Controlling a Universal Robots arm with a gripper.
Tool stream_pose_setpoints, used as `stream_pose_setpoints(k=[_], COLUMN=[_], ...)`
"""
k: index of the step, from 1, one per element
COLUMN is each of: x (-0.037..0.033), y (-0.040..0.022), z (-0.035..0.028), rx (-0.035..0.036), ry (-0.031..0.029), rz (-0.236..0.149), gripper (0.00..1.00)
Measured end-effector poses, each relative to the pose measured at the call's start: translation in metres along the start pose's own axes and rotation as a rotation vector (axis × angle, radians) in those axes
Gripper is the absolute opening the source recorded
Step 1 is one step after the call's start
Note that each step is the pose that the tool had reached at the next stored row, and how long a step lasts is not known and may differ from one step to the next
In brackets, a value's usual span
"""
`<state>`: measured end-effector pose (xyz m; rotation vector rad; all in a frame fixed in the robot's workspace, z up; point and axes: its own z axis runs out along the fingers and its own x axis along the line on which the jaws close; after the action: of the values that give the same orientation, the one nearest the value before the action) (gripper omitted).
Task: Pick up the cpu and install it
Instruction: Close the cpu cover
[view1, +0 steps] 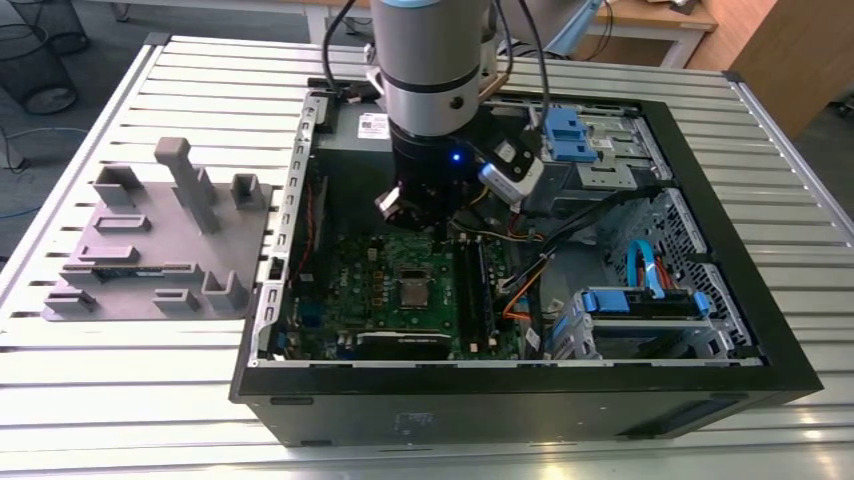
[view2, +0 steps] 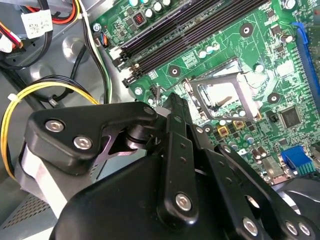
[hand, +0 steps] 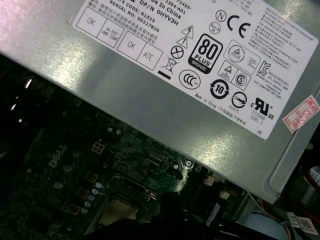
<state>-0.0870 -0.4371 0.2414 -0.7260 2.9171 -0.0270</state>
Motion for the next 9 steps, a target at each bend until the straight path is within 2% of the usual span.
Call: stream_pose_setpoints(k=[9], x=[-0.0004], y=[-0.0036], z=[0.0009], rx=[-0.0008], ry=[-0.0004], rz=[-0.008], gripper=[0.11])
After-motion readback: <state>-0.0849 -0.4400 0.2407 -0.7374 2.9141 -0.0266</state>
